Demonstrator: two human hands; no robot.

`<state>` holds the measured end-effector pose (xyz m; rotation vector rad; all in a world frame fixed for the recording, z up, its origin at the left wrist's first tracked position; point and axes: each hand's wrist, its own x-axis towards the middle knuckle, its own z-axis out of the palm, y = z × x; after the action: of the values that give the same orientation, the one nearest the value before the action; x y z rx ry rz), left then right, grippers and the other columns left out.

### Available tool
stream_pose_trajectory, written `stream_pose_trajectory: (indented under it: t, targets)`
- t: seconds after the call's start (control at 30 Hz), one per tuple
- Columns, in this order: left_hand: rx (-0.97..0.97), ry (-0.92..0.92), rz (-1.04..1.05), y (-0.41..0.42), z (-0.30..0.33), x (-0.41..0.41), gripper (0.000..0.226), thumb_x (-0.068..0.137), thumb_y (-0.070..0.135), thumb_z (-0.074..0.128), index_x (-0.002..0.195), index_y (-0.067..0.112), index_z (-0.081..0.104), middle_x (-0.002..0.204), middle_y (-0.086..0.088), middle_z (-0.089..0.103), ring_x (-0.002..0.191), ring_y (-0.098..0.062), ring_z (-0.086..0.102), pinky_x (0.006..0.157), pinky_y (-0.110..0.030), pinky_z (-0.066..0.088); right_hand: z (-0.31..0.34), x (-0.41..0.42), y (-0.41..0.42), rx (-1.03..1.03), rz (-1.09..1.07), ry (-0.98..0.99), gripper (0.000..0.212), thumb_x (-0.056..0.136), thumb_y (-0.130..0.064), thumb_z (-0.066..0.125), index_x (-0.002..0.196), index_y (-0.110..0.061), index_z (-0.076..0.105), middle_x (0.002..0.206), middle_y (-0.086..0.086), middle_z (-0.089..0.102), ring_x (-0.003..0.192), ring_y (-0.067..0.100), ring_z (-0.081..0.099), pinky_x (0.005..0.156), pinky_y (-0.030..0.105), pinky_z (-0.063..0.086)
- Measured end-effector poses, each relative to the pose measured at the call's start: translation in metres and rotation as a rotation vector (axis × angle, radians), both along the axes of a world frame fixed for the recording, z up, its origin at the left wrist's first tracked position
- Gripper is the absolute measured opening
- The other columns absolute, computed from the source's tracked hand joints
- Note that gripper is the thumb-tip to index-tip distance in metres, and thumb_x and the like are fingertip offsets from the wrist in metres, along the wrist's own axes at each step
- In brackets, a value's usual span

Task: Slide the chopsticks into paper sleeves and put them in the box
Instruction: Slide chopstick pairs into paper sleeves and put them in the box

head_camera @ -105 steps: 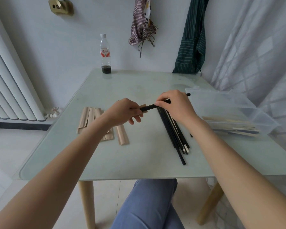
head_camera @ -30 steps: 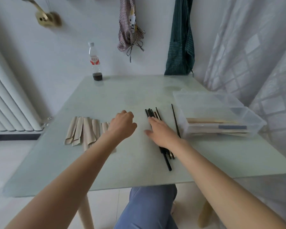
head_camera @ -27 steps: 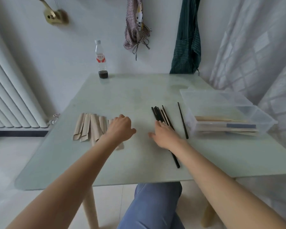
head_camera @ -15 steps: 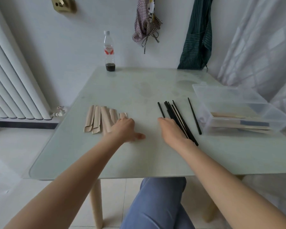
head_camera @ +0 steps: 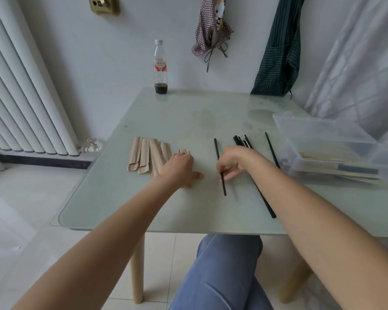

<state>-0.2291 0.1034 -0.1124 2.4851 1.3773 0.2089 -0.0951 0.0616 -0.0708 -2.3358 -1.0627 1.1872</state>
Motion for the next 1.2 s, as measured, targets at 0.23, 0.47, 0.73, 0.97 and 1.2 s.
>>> stream_pose_trajectory:
  t: [0.23, 0.47, 0.73, 0.97, 1.2]
  targets:
    - [-0.059, -0.079, 0.226, 0.021, 0.006, 0.007, 0.056, 0.074, 0.021, 0.078, 0.117, 0.000, 0.051, 0.121, -0.019, 0.053, 0.117, -0.033, 0.046, 0.090, -0.035, 0.042, -0.002, 0.003, 0.001, 0.530, -0.203, 0.650, 0.019, 0.090, 0.009, 0.044, 0.075, 0.003, 0.054, 0.061, 0.013, 0.062, 0.056, 0.020, 0.065, 0.056, 0.026, 0.057]
    - [-0.387, -0.454, 0.312, 0.037, 0.010, 0.002, 0.024, 0.081, 0.021, 0.071, 0.091, 0.001, 0.061, 0.097, -0.019, 0.058, 0.084, -0.027, 0.057, 0.060, -0.023, 0.045, 0.005, 0.004, 0.000, 0.757, -0.181, 0.498, 0.015, 0.090, -0.009, 0.056, 0.080, -0.019, 0.051, 0.080, -0.002, 0.069, 0.068, 0.010, 0.063, 0.066, 0.023, 0.041]
    - [-1.098, -1.475, 0.343, 0.038, 0.015, 0.010, 0.008, 0.095, 0.003, 0.046, 0.088, 0.006, 0.047, 0.070, -0.007, 0.047, 0.050, -0.013, 0.047, 0.050, -0.022, 0.051, -0.004, 0.003, 0.010, 0.992, -0.391, 0.763, 0.019, 0.098, -0.009, 0.042, 0.080, -0.016, 0.044, 0.083, 0.009, 0.068, 0.063, 0.012, 0.063, 0.062, 0.019, 0.046]
    - [-1.015, -1.123, 0.201, 0.046, 0.009, 0.018, 0.012, 0.094, 0.026, 0.050, 0.085, 0.019, 0.046, 0.050, 0.008, 0.029, 0.035, -0.005, 0.020, 0.031, -0.014, 0.012, -0.014, 0.013, 0.028, 1.074, -0.483, 0.818, 0.022, 0.099, -0.009, 0.039, 0.078, -0.015, 0.040, 0.079, 0.014, 0.067, 0.059, 0.015, 0.060, 0.061, 0.020, 0.046]
    - [-1.047, -1.156, 0.039, 0.052, -0.005, 0.020, 0.030, 0.100, 0.016, 0.037, 0.118, 0.006, 0.059, 0.078, -0.003, 0.045, 0.046, -0.009, 0.045, 0.045, -0.020, 0.046, -0.021, 0.022, 0.040, 1.081, -0.504, 0.752, 0.021, 0.099, -0.010, 0.038, 0.079, -0.015, 0.040, 0.077, 0.013, 0.067, 0.059, 0.013, 0.061, 0.061, 0.020, 0.047]
